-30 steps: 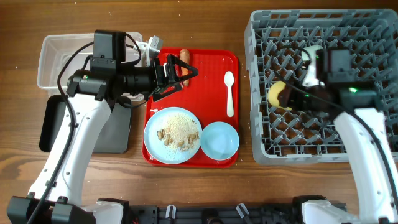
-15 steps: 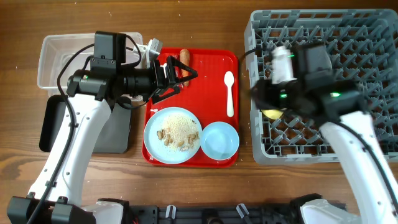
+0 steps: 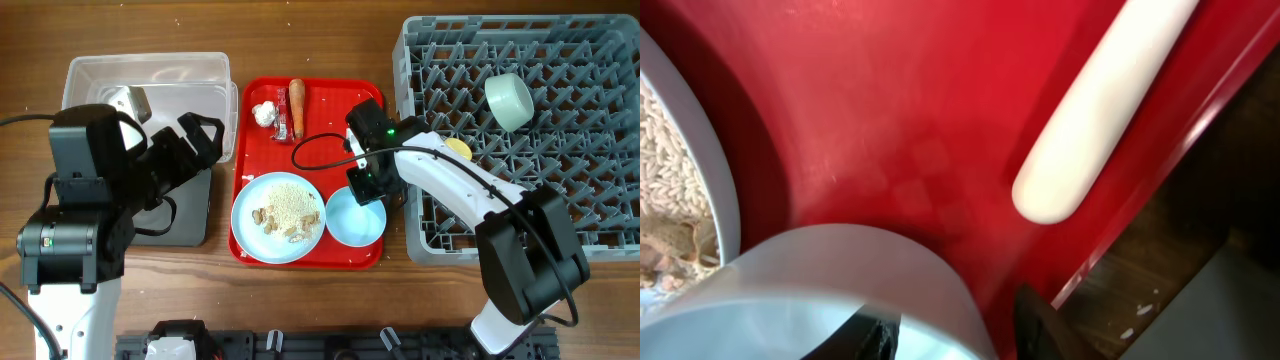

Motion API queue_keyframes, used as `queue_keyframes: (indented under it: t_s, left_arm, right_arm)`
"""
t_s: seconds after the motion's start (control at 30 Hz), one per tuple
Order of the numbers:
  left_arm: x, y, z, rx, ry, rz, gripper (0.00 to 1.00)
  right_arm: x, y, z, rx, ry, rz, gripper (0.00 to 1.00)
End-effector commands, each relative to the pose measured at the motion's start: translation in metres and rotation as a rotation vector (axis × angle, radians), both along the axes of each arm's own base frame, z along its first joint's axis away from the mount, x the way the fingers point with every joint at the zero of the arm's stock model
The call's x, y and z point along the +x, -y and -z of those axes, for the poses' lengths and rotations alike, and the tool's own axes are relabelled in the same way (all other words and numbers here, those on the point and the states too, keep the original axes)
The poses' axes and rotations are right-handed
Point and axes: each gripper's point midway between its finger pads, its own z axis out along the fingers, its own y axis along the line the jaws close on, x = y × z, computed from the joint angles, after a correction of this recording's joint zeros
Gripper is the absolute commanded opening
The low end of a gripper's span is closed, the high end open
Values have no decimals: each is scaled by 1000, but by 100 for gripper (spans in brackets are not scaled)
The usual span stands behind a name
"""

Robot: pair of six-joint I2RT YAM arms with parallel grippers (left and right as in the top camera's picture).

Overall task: Sort waste into correct bins and load items into the dishwasher rack
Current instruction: 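Grasp the light blue bowl on the tray with the right gripper, then place the light blue bowl in the rack beside the teal bowl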

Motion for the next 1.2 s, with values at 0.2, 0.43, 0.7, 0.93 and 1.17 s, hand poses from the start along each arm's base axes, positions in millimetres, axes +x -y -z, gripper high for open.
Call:
queue_keyframes:
  t_s: [0.2,0.43,0.7,0.93,1.17]
  left_arm:
    - [4,-11,11,33,-50,-52,100]
    - [5,-11,12,33,-54,-52,100]
    - [4,-11,12,32,-54,-52,100]
    - [-1,-6,16,14,-83,-33,100]
    - [-5,-7,18,15,-101,-33,100]
  right_arm:
    - [28,21,-47,-54,140,187,4]
    - [62,178,-219,-241,726,787,5]
    - [0,381,-247,-935,863,1381,4]
    - [33,450,-184,-1257,651,1226,4]
    - [83,426,-157,-1253,638,1006,4]
